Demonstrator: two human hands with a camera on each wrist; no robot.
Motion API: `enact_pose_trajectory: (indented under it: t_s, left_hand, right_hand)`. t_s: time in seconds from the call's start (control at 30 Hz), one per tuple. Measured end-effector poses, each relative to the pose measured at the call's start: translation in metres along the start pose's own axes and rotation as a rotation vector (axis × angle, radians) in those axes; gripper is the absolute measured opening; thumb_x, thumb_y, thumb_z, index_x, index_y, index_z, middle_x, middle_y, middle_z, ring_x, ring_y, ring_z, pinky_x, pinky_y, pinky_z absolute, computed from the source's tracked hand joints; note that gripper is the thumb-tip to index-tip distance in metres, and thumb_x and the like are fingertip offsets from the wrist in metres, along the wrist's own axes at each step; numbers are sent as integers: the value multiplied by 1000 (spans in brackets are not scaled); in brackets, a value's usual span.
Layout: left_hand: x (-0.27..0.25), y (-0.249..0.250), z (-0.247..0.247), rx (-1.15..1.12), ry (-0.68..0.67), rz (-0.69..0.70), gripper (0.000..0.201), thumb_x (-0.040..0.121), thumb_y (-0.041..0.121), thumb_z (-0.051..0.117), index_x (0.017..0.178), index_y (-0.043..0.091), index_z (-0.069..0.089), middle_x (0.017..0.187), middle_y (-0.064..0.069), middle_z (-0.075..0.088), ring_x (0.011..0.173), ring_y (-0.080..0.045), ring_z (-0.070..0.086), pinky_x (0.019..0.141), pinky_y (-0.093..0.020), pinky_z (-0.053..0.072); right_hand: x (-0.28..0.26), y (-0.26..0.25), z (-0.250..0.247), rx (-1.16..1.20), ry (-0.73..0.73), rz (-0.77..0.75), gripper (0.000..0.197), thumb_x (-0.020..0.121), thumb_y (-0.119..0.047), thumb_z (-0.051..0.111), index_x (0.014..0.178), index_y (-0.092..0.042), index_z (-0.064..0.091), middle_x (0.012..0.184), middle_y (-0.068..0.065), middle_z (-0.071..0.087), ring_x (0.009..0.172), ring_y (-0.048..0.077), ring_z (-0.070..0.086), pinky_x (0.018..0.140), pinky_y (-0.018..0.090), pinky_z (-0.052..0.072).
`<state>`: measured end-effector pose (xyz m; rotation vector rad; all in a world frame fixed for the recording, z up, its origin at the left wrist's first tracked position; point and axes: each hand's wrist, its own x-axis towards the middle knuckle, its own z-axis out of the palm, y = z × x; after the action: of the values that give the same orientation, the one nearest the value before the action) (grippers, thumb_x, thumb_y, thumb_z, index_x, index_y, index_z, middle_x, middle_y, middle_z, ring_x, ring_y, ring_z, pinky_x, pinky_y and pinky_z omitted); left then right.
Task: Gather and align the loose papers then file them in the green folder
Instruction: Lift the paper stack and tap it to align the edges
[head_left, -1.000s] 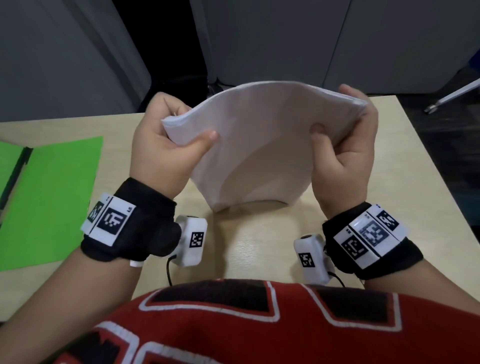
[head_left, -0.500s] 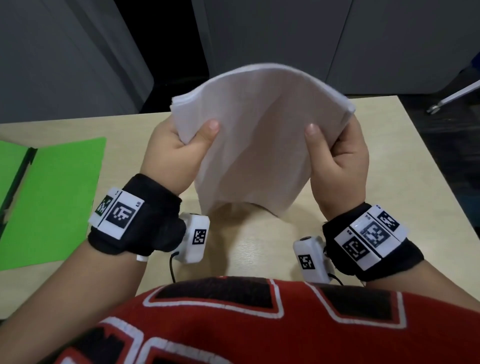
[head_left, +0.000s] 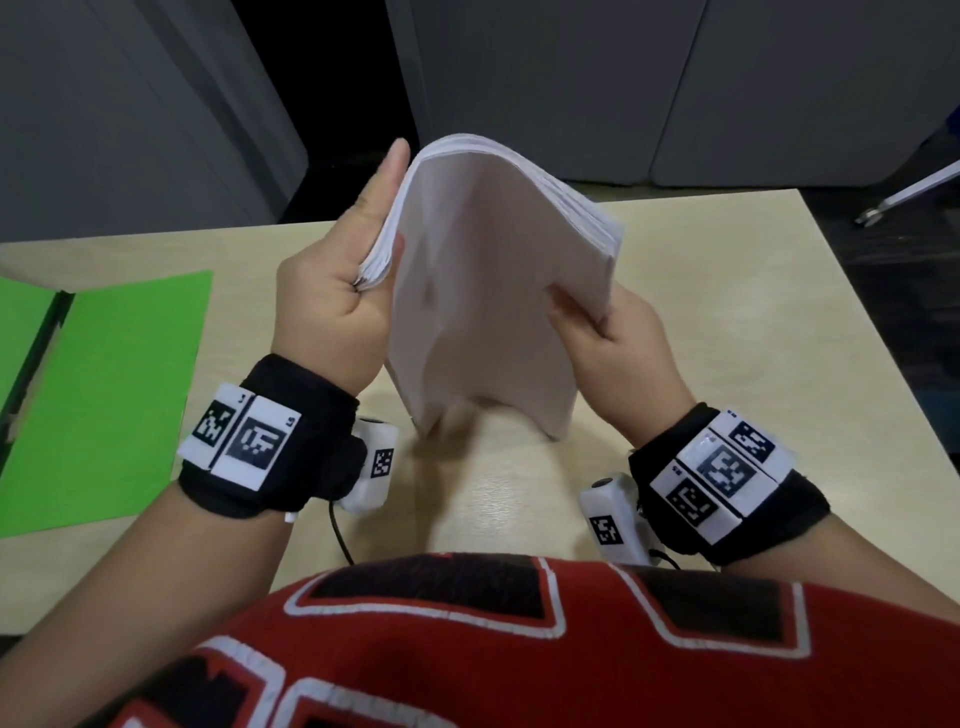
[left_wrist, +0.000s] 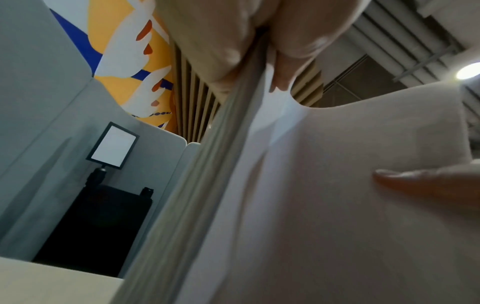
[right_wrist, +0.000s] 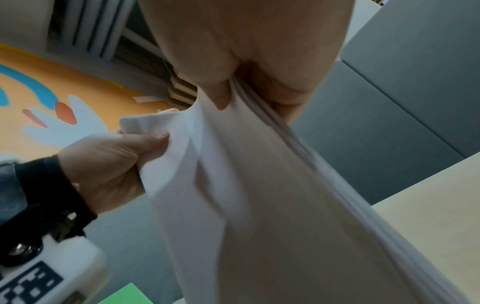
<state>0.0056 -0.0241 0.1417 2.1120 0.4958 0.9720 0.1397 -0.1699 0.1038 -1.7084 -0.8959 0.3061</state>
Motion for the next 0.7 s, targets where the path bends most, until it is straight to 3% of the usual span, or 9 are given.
enact_pose_trajectory:
  t_s: [0.13,0.23,0.3,0.37,0.43,0.5,0.53,0.63,0.7]
  left_hand:
    - [-1,12,0,-65,44,49,45,95,6,51,139,8,40,134,21,44,122,15,46,105,-13,36]
    - [0,15,-5,-221,47,30,56,86,10,64,136,17,41,123,25,60,113,4,57,96,-20,44]
    - [-1,7,-6,-355,-29,-67,64,75,16,69,133,18,42,115,24,64,108,-1,59,92,-25,46]
    - [-4,-3,-3,-375,-135,-222,62,69,22,72,126,22,48,116,16,64,108,-4,59,92,-27,48]
    - [-9,-10,2,-278,-198,-321,34,72,28,72,105,33,63,99,17,71,98,-2,65,88,-31,51]
    - [-9,-8,4,-196,-119,-312,12,80,29,67,84,41,68,82,25,72,84,5,66,81,-24,53]
    - [-7,-5,4,-198,-76,-273,18,83,27,64,80,44,68,79,28,71,80,8,65,77,-19,52]
    - [-3,1,0,-239,-21,-170,29,85,19,66,81,48,70,78,30,70,78,10,64,72,-12,50]
    - [-5,-3,-1,-264,-11,-197,22,78,20,72,86,41,70,80,27,71,82,6,66,75,-15,51]
  right_hand:
    - [-5,-10,0,134,125,-114,30,96,-10,50,99,-39,55,83,-40,62,81,-19,55,73,4,40]
    - [-6,-11,-6,243,222,-131,20,93,-13,57,107,-28,59,91,-25,65,89,-4,60,80,19,49]
    - [-5,-9,-7,285,229,-60,31,89,-11,64,116,-23,56,106,-14,65,103,8,63,88,28,52]
    - [-3,-4,-8,310,228,44,29,86,-11,67,109,-27,59,100,-13,67,97,7,65,84,27,53]
    - [-2,-2,-7,282,218,83,15,88,-14,64,98,-24,64,86,-14,67,83,0,64,75,21,51]
    - [-2,-4,-6,293,263,52,12,91,-12,62,91,-24,64,79,-15,67,77,-3,62,71,16,50]
    - [-3,-6,-7,322,301,32,12,91,-12,62,91,-24,64,79,-15,67,79,-1,63,72,18,51]
    - [-3,-9,-10,358,350,-13,18,87,-15,66,105,-11,64,94,-4,67,91,10,65,79,27,53]
    - [-1,-5,-10,347,339,-3,33,85,-11,68,115,-14,56,103,-10,65,96,7,64,82,24,52]
